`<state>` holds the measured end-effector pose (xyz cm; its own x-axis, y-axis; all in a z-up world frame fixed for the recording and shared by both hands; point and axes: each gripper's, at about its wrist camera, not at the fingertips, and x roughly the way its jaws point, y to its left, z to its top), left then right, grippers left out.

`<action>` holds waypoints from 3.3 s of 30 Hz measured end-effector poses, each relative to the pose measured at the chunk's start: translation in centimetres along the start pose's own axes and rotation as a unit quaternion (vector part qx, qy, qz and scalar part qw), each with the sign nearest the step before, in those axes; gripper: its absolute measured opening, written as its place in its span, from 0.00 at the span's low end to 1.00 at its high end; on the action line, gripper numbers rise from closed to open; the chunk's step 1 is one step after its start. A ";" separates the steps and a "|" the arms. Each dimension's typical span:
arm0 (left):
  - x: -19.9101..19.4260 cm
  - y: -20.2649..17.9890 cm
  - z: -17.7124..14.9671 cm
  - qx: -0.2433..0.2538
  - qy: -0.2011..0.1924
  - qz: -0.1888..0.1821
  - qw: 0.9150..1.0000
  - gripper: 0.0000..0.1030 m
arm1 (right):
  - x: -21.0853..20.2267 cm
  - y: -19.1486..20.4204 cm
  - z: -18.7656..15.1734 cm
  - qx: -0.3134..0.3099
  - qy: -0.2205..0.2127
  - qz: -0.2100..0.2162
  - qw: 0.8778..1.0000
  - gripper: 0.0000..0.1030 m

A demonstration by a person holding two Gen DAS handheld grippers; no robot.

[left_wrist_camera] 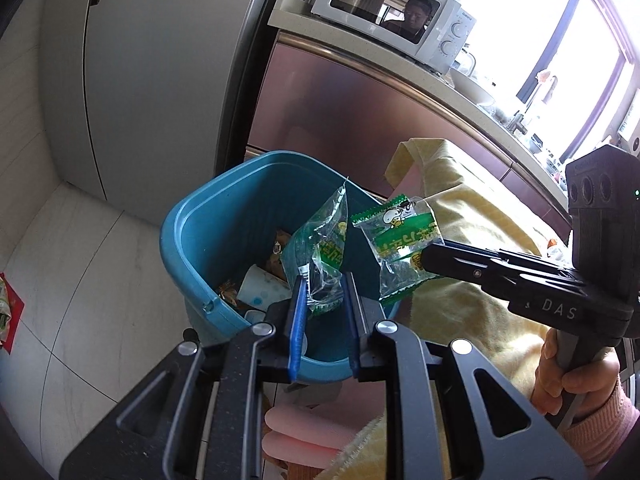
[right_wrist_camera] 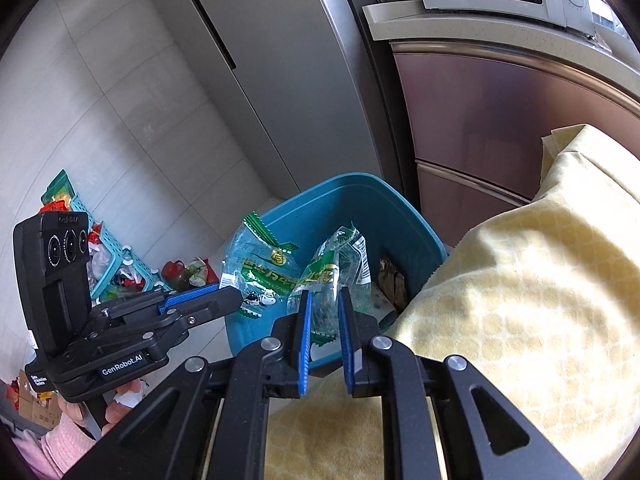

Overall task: Collect trash
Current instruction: 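Open both tools to drop the wrappers into the teal bin, then move both tools back to the white foam nets on the table, then grasp a white foam net with the left tool while the right tool grasps another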

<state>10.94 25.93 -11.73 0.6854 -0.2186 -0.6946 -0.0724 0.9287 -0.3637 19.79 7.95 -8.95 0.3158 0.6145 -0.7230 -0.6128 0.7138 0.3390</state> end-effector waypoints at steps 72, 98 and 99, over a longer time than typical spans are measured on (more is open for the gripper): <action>10.7 -35.3 -2.4 0.292 0.114 -0.205 0.927 0.49 | -26.8 -23.9 -16.7 0.282 -0.225 -0.119 0.925 0.47; 3.1 -28.7 -3.4 0.239 0.069 -0.231 0.940 0.09 | -27.2 -18.0 -16.6 0.206 -0.243 -0.093 0.943 0.09; 2.8 -28.2 -3.5 0.237 0.067 -0.230 0.942 0.08 | -27.3 -17.8 -16.6 0.205 -0.244 -0.091 0.943 0.09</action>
<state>12.42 -1.87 -5.62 0.4649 -0.6369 -0.6150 0.5627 0.7488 -0.3502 10.07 -27.14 -5.28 0.7461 0.4790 -0.4625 -0.2160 0.8311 0.5124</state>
